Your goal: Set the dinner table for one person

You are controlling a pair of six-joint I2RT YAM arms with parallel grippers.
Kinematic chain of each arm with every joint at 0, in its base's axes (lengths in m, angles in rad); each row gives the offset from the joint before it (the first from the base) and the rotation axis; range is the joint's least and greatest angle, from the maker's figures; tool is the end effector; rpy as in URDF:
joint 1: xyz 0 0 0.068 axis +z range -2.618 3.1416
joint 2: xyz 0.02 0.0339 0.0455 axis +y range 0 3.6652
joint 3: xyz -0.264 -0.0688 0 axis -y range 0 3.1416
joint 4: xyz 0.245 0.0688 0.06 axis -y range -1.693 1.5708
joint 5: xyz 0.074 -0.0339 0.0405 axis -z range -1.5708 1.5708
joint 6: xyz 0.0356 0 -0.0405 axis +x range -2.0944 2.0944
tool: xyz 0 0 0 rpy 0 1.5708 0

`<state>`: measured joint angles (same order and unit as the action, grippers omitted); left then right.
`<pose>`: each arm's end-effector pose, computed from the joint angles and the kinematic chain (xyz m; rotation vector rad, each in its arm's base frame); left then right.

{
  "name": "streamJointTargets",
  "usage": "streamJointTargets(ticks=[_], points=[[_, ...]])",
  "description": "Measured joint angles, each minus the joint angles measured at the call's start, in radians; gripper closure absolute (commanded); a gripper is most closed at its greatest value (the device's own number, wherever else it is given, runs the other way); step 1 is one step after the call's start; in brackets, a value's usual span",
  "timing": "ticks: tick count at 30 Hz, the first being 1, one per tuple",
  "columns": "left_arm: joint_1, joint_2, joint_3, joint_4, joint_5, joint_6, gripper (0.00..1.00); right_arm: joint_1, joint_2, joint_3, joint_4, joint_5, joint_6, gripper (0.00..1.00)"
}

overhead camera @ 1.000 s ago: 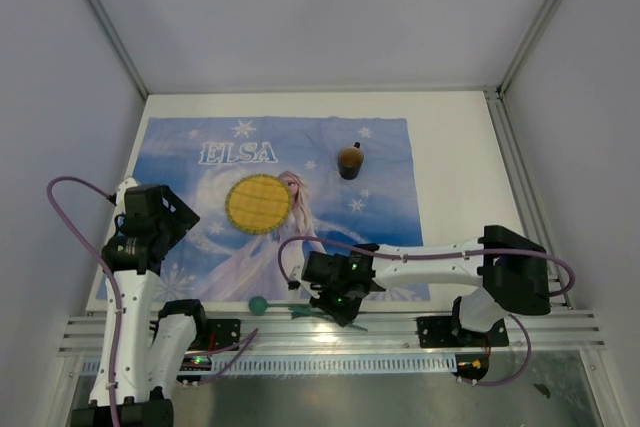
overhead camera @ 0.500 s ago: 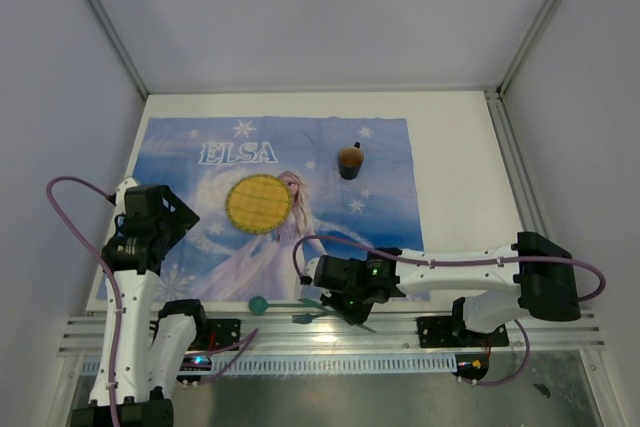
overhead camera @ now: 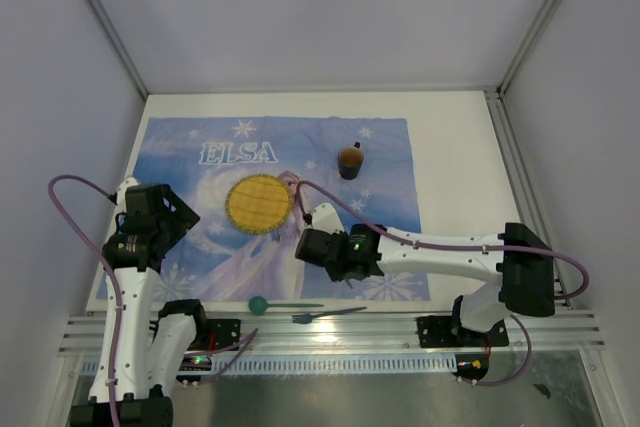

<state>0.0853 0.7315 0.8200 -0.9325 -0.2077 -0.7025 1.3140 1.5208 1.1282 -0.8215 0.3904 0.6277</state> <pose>0.1335 0.0188 0.2899 -1.0045 2.1701 -0.0387 0.0876 0.2804 0.2387 -0.7938 2.4994 0.0974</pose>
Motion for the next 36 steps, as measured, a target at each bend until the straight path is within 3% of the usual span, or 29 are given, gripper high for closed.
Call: streamJointTargets(ticks=[7, 13, 24, 36], points=[[0.0, 0.004, 0.0, 0.0, 0.006, 0.0, 0.19, -0.171, 0.029, 0.019, -0.106, 0.135, 0.205, 0.97], [0.0, 0.004, 0.0, 0.0, 0.009, 0.002, 0.19, -0.27, 0.061, -0.006, -0.114, 0.156, 0.283, 0.97], [0.0, 0.007, 0.0, 0.0, 0.01, 0.003, 0.19, -0.367, 0.277, -0.03, 0.052, 0.14, 0.254, 0.97], [-0.001, 0.019, 0.0, 0.0, 0.008, 0.002, 0.19, -0.432, 0.302, 0.007, 0.112, 0.12, 0.195, 0.97]])
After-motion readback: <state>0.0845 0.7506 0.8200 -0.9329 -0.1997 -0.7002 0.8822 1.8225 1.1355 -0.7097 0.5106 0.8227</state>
